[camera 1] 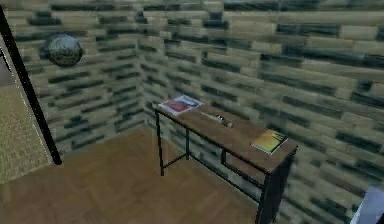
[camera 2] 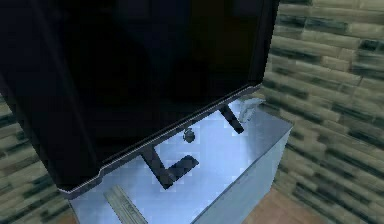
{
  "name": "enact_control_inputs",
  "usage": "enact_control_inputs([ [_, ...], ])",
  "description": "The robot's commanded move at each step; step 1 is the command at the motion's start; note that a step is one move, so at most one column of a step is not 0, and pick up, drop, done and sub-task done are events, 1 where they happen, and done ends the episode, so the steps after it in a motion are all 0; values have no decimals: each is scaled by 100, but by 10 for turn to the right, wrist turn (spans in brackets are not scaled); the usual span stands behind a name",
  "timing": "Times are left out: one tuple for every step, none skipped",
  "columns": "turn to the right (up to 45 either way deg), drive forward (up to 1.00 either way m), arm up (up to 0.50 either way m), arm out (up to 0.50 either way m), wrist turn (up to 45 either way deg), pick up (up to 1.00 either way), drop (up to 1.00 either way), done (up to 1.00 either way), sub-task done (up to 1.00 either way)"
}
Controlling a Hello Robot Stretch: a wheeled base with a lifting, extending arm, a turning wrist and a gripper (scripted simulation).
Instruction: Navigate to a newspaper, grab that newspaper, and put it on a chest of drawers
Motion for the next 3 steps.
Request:
enact_control_inputs([
  [-180,0,0,0,0,0,0,0,0],
  [0,0,50,0,0,0,0,0,0],
  [0,0,28,0,0,0,0,0,0],
])
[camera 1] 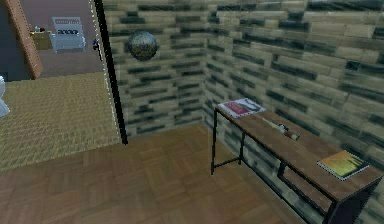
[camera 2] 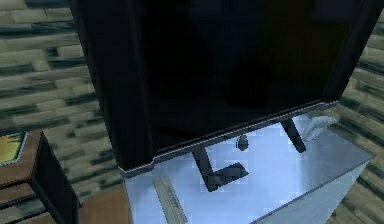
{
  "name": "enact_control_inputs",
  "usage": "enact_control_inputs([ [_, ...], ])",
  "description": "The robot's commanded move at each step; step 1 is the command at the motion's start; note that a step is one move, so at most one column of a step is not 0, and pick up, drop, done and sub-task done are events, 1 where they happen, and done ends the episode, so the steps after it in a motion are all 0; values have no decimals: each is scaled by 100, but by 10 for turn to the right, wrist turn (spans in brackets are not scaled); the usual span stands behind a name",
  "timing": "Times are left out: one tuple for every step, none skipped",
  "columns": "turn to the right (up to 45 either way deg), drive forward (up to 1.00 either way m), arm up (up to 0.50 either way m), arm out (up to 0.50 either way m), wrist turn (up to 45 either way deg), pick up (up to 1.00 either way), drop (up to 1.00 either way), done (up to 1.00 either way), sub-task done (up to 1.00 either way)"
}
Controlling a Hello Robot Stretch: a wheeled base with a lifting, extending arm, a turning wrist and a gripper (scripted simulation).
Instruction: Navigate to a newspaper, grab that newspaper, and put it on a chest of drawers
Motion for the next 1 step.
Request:
enact_control_inputs([
  [0,0,0,8,0,0,0,0,0],
])
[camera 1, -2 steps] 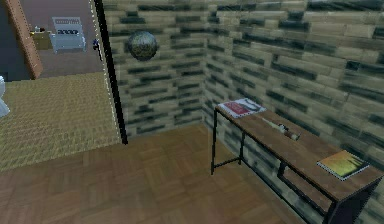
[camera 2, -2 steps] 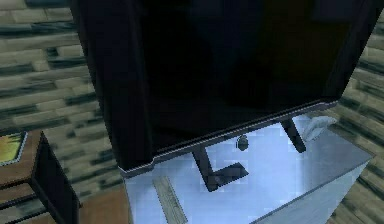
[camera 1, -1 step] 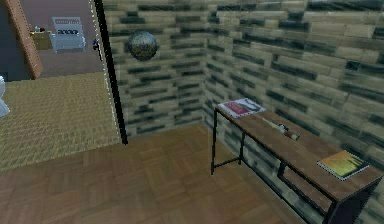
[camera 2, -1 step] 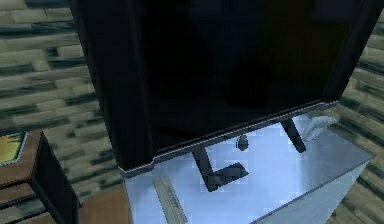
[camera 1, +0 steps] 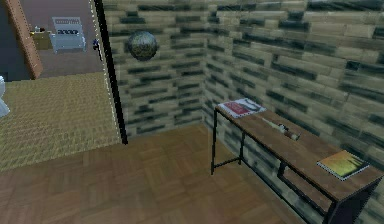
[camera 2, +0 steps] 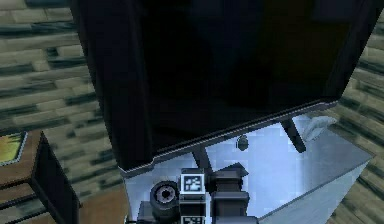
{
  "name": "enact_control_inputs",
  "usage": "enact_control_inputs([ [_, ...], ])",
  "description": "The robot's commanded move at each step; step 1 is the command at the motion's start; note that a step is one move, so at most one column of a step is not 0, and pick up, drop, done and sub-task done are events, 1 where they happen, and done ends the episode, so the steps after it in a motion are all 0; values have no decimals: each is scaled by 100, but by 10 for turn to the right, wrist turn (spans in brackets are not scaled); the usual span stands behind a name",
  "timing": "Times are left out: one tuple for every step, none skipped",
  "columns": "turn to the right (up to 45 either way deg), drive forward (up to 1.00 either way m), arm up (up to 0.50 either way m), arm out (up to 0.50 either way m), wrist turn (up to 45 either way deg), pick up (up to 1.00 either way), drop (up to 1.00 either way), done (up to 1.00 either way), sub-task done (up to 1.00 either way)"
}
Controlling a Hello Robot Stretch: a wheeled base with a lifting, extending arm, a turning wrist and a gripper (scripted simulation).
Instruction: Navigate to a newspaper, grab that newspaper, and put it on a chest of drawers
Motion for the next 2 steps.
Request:
enact_control_inputs([
  [0,0,0,0,450,0,0,0,0],
  [0,0,0,0,450,0,0,0,0],
])
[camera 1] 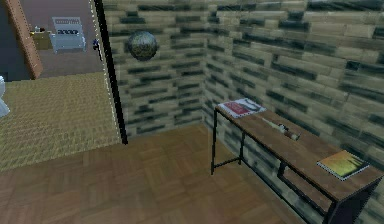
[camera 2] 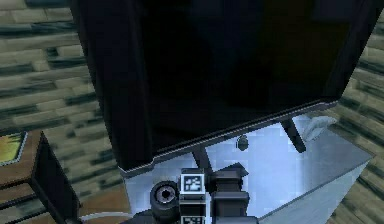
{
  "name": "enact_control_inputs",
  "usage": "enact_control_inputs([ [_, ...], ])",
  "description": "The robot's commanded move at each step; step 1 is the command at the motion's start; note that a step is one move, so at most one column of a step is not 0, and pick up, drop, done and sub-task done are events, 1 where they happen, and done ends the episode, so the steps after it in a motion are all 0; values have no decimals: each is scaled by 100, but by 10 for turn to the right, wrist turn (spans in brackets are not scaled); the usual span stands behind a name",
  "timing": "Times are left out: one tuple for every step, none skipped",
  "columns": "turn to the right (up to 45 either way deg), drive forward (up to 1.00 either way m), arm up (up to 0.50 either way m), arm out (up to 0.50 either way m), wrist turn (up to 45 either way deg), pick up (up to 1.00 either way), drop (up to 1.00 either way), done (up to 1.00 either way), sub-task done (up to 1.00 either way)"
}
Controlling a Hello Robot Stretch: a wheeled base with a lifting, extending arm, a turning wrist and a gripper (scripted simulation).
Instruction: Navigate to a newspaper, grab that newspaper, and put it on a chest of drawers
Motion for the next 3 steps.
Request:
enact_control_inputs([
  [0,0,0,0,450,0,0,0,0],
  [0,0,0,0,300,0,0,0,0],
  [0,0,-30,0,0,0,0,0,0],
])
